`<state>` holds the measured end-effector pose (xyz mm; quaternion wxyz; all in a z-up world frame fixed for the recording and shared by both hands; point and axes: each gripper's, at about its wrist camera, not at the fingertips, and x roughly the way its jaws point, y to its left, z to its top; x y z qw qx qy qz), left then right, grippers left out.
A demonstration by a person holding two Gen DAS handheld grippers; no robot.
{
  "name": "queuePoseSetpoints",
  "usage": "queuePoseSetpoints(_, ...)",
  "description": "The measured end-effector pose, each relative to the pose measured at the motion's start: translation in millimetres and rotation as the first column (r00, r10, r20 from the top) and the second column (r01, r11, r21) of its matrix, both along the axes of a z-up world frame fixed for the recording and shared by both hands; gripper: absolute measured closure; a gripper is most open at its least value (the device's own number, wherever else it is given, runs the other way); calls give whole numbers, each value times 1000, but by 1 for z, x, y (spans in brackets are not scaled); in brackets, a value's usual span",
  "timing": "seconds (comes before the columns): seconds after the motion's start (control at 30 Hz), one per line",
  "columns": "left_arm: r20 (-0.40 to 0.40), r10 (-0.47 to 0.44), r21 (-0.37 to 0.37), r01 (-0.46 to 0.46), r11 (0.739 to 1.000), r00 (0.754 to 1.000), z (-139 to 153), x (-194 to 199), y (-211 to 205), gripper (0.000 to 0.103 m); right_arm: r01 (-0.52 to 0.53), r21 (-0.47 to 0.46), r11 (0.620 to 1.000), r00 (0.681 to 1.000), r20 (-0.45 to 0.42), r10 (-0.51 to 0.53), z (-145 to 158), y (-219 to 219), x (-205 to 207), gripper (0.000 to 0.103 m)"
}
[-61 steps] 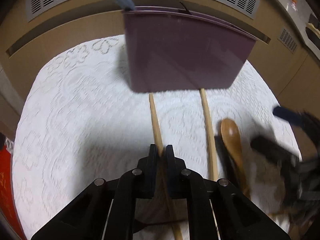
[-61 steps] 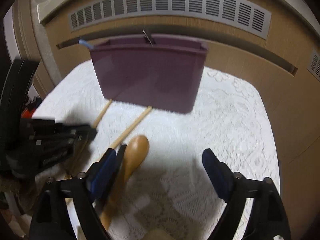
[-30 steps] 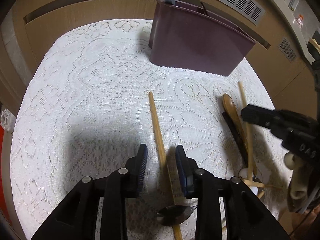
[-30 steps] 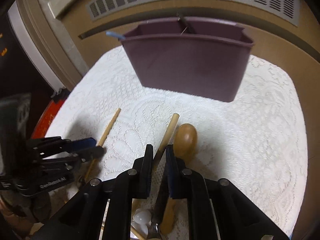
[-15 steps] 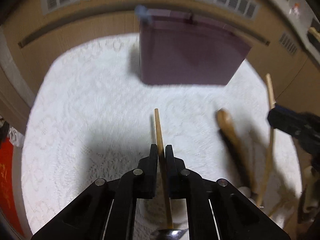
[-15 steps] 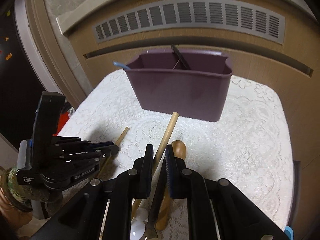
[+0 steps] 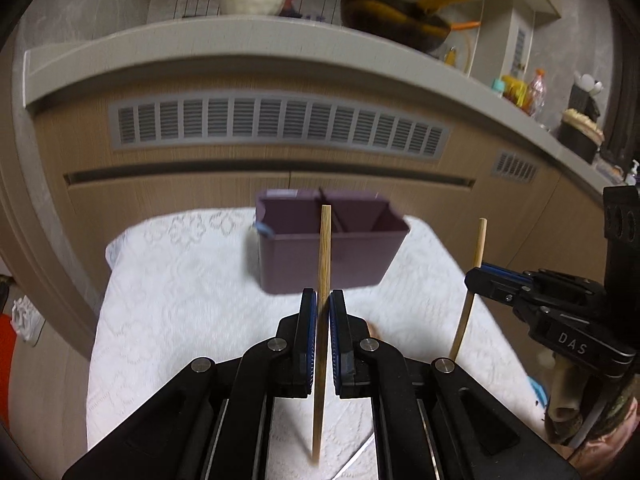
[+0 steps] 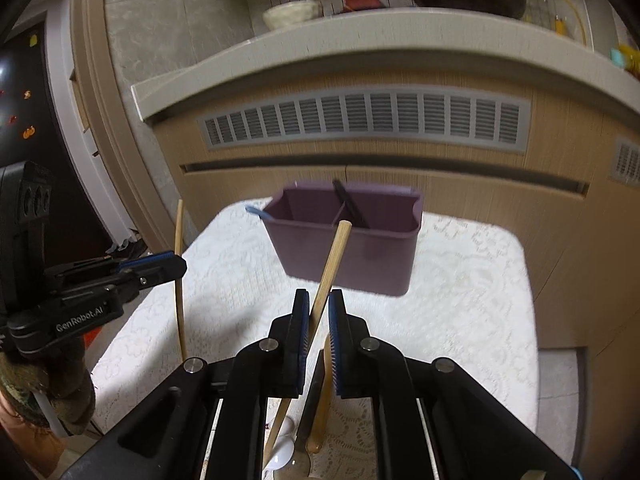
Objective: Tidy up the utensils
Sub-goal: 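Lift both chopsticks upright above the purple holder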
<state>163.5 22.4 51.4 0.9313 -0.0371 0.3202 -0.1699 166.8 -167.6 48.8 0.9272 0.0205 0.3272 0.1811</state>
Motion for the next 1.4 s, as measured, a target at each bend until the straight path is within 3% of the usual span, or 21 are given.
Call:
queuePoseSetpoints(0.37, 125, -35, -34, 39, 999, 992, 45, 0, 2, 97, 26, -21, 999, 993, 118, -23, 45, -1, 0, 97)
queuePoseSetpoints(0.47, 125, -31, -42, 36, 998, 992, 47, 5, 5, 97, 28, -31, 999, 992, 123, -24, 48, -1, 4, 97)
queuePoseSetpoints(0.6, 111, -23, -38, 28, 999, 994, 42, 9, 8, 96, 40, -59, 997, 999, 30, -39, 21, -2, 24, 93)
queuePoseSetpoints(0.67, 97, -23, -33, 27, 999, 995, 36, 10, 8, 96, 38, -79, 996, 998, -40, -41, -2, -2, 36, 66)
queuePoseSetpoints(0.73, 85, -22, -30, 25, 999, 996, 32, 11, 9, 96, 35, -56, 998, 991, -128, -42, -31, -1, 50, 54)
queuePoseSetpoints(0.8, 71, -22, -31, 24, 999, 997, 28, 12, 11, 96, 11, -44, 999, 980, -197, -19, -54, 5, 61, 54)
queuePoseSetpoints(0.9, 57, -19, -36, 21, 999, 998, 24, 13, 14, 96, 5, -67, 998, 974, -227, -20, -75, 19, 74, 54)
queuePoseSetpoints(0.93, 56, -18, -37, 20, 999, 998, 23, 12, 15, 96, 10, -74, 997, 971, -239, -28, -80, 22, 80, 55)
queuePoseSetpoints(1.0, 56, -17, -37, 19, 999, 998, 23, 10, 17, 96, 21, -91, 996, 967, -253, -44, -87, 27, 90, 73)
queuePoseSetpoints(1.03, 55, -16, -38, 18, 999, 998, 22, 9, 17, 96, 16, -105, 994, 961, -273, -44, -92, 30, 96, 89)
queuePoseSetpoints(1.07, 55, -16, -38, 18, 999, 998, 22, 8, 18, 96, 12, -107, 994, 956, -290, -42, -94, 33, 100, 94)
queuePoseSetpoints(1.2, 60, -16, -43, 19, 999, 998, 26, 3, 21, 96, -11, -88, 996, 967, -255, -12, -81, 33, 86, 97)
queuePoseSetpoints(1.4, 98, -30, -53, 35, 998, 995, 42, -5, 19, 96, -19, -60, 998, 997, -74, 14, -8, 26, 39, 97)
